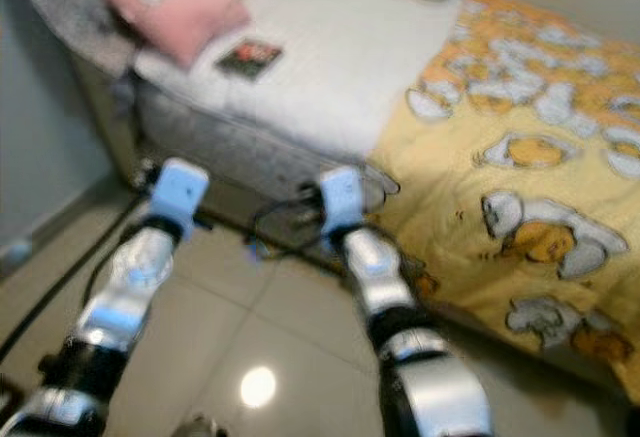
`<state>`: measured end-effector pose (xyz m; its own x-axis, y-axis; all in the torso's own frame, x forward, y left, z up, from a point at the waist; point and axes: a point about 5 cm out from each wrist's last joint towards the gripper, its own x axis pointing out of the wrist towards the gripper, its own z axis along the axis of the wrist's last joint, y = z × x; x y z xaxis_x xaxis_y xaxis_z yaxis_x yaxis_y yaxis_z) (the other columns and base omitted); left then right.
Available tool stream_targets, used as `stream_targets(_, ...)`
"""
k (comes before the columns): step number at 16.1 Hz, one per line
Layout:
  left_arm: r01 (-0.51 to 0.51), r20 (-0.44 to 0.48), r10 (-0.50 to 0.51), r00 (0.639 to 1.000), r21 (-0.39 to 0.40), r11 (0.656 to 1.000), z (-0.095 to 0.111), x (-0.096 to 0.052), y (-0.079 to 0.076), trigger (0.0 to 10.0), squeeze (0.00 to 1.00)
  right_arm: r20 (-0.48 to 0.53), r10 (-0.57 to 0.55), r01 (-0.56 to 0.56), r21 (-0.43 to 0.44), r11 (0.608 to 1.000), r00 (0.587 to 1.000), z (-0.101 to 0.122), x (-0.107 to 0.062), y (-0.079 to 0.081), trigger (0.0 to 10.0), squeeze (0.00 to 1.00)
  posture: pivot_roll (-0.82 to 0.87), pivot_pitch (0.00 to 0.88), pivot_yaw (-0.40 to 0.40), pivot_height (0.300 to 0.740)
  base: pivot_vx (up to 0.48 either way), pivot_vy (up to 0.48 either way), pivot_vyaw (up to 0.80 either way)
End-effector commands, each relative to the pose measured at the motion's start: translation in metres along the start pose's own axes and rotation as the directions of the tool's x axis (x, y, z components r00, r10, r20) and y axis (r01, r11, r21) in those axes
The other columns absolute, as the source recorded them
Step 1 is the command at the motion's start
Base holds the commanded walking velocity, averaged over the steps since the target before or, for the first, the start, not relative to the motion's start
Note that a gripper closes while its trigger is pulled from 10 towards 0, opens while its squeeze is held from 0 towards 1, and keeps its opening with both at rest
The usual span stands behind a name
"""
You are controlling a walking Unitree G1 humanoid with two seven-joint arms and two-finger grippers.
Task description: Clean up the room
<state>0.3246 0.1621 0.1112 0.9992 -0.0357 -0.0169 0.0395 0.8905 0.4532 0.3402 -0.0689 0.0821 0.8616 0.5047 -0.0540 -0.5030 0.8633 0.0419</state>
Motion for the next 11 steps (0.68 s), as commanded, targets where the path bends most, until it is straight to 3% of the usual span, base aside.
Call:
stream_targets(1, -0.016, -0.047, 0.013, 0.999, -0.065, 0.998, -0.010, -0.006, -0.006, 10.0, 0.00, -0.021, -0.049, 0.049, -0.012, 0.999, 0.999, -0.005, -0.009, -0.017, 10.0, 0.00, 0.11, 0.000, -0.074, 0.740, 0.000, -0.472, 0.56)
stream_targets(4, -0.022, -0.090, 0.014, 0.996, -0.088, 0.996, -0.025, -0.019, -0.010, 10.0, 0.00, -0.037, -0.060, 0.060, -0.009, 0.998, 0.998, -0.010, -0.014, -0.022, 10.0, 0.00, 0.11, 0.009, -0.080, 0.740, 0.000, -0.081, 0.54)
stream_targets(8, -0.033, -0.053, 0.027, 0.998, -0.106, 0.994, -0.020, -0.020, -0.008, 10.0, 0.00, -0.047, -0.064, 0.065, 0.002, 0.998, 0.997, -0.011, -0.015, -0.023, 10.0, 0.00, 0.12, 0.010, -0.091, 0.740, 0.000, 0.000, 0.54)
stream_targets(11, -0.088, -0.100, 0.072, 0.992, -0.164, 0.982, -0.024, -0.019, -0.007, 10.0, 0.00, -0.049, -0.085, 0.085, 0.002, 0.996, 0.995, -0.008, -0.012, -0.024, 10.0, 0.00, 0.13, 0.007, -0.097, 0.740, 0.480, 0.000, 0.34)
